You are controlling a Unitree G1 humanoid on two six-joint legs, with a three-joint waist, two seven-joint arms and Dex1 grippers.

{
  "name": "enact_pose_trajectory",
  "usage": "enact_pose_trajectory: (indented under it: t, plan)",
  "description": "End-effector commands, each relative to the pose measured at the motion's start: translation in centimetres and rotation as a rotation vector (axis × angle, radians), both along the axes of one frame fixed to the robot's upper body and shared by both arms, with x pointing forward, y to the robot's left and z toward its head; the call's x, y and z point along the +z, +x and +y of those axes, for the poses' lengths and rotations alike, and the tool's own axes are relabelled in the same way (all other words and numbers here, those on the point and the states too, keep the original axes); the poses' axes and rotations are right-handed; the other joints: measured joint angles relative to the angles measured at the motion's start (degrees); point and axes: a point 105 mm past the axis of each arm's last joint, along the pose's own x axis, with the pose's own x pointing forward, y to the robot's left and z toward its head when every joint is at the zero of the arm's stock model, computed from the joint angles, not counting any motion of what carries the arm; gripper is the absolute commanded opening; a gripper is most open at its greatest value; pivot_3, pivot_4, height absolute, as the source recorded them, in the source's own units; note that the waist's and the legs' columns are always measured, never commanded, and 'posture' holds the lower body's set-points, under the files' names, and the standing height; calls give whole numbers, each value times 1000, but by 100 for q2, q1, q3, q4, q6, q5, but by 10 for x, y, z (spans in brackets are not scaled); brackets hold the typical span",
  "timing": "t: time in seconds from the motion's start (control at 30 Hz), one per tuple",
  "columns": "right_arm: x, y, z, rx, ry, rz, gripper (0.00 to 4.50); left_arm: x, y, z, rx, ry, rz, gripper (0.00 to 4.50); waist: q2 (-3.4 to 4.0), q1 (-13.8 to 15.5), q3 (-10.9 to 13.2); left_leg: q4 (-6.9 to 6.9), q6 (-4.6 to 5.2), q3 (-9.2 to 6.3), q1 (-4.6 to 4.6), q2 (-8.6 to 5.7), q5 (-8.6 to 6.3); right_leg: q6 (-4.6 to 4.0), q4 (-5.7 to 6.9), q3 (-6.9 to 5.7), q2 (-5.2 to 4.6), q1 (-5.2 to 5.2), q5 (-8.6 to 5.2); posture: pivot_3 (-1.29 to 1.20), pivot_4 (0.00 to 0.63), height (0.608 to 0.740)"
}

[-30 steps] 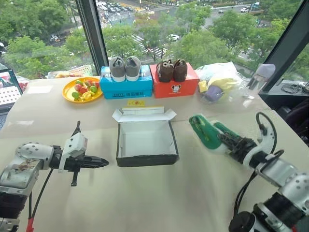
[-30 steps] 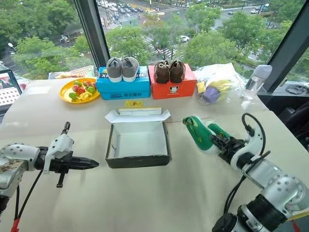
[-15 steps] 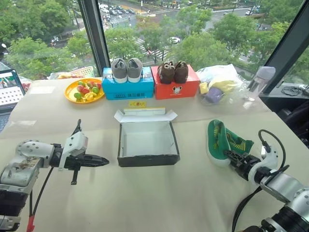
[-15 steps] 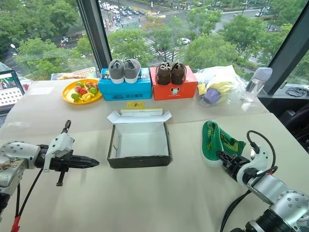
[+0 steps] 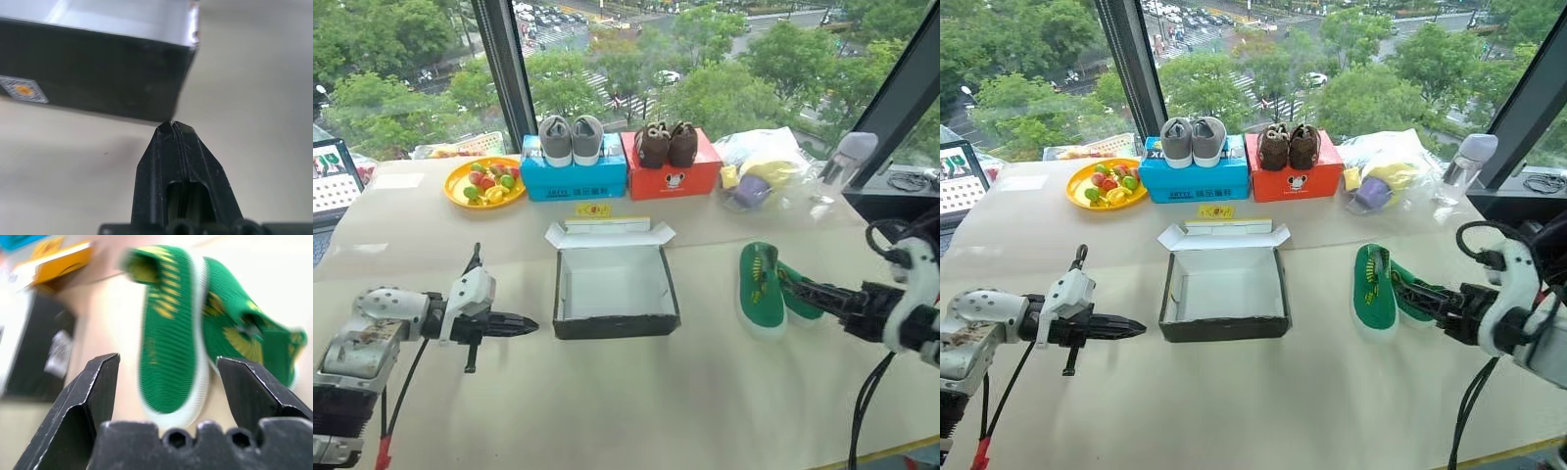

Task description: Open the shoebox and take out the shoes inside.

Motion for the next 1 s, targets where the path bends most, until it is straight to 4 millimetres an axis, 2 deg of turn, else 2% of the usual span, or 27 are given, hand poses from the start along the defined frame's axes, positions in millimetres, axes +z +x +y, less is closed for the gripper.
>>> enact_pose_trajectory:
  t: [0.03, 0.13, 0.2, 0.27, 0.33, 0.37, 0.47, 0.53, 0.57, 0.63, 0.77, 0.8, 1.0]
  plan:
    - [26, -12, 29, 187, -74, -159, 3827, 17, 12, 12, 141, -65, -81, 0, 0, -5, 0, 0, 4, 2, -1, -1, -3, 2, -2, 2, -1, 0, 1, 0, 150, 731]
    - [20, -1, 40, 156, -197, -239, 3827, 19, 31, 23, 351, -96, -143, 0, -2, -9, -1, 0, 9, 3, -2, -1, -6, 7, -4, 4, -5, 0, 3, 0, 150, 731]
    - [10, 13, 48, 69, -234, -276, 3827, 20, 42, 28, 490, -148, -163, 0, -12, -3, -7, 1, 9, 3, 1, -2, -6, 28, -6, 4, -8, 5, -5, 0, 150, 731]
    - [1, 26, 56, -47, -195, -311, 3827, 21, 52, 33, 637, -198, -215, 0, -33, 0, -15, 3, 5, 3, 1, -2, -4, 41, -3, 3, -8, 6, -9, 0, 150, 731]
    - [-9, 34, 56, -182, -247, -353, 3827, 19, 56, 34, 751, -252, -236, 0, -32, 2, -14, 8, -1, 4, -1, -3, 0, 42, 2, 6, -11, 4, -5, 0, 150, 731]
    - [-14, 35, 54, -249, -280, -372, 3827, 17, 57, 33, 791, -263, -247, 0, -32, 14, -15, 8, -3, 7, -4, -7, 1, 8, 8, 10, -14, -3, 19, 0, 150, 731]
    - [-28, 35, 48, -392, -382, -412, 3827, 13, 60, 39, 950, -310, -277, 0, -31, 51, -16, 7, -39, 6, -6, -8, 21, 3, 5, 4, -15, -3, 22, 0, 150, 731]
    - [-36, 33, 54, -434, -393, -441, 3827, 10, 61, 43, 1029, -331, -306, 0, -34, 55, -18, 5, -46, 9, -8, -12, 25, 3, 1, 4, -16, -4, 21, 0, 150, 731]
    - [-43, 32, 64, -416, -403, -448, 3827, 6, 60, 44, 1070, -352, -311, 0, -33, 57, -18, 5, -46, 9, -7, -11, 25, 3, 0, 4, -14, -4, 22, 0, 150, 731]
    - [-52, 30, 76, -404, -446, -478, 3827, 2, 58, 43, 1114, -378, -327, 0, -34, 36, -19, 4, -45, 11, -4, -13, 24, 3, 0, 7, -15, -3, 21, 0, 150, 731]
    - [-69, 28, 83, -409, -533, -510, 3827, -4, 51, 43, 1196, -411, -369, 0, -36, 1, -20, 5, -36, 12, 2, -12, 19, 1, 1, 10, -13, 2, 21, 0, 150, 731]
    - [-71, 28, 83, -408, -537, -518, 3827, -4, 50, 43, 1200, -414, -372, 0, -36, 3, -20, 5, -13, 12, 2, -12, 7, -1, 2, 9, -14, 2, 22, 0, 150, 731]
    - [-69, 30, 86, -398, -482, -553, 3827, -18, 40, 31, 1168, -384, -368, 0, -37, 3, -22, 6, -18, 8, 14, -6, 11, -12, 11, 7, -4, 4, 29, 0, 150, 731]
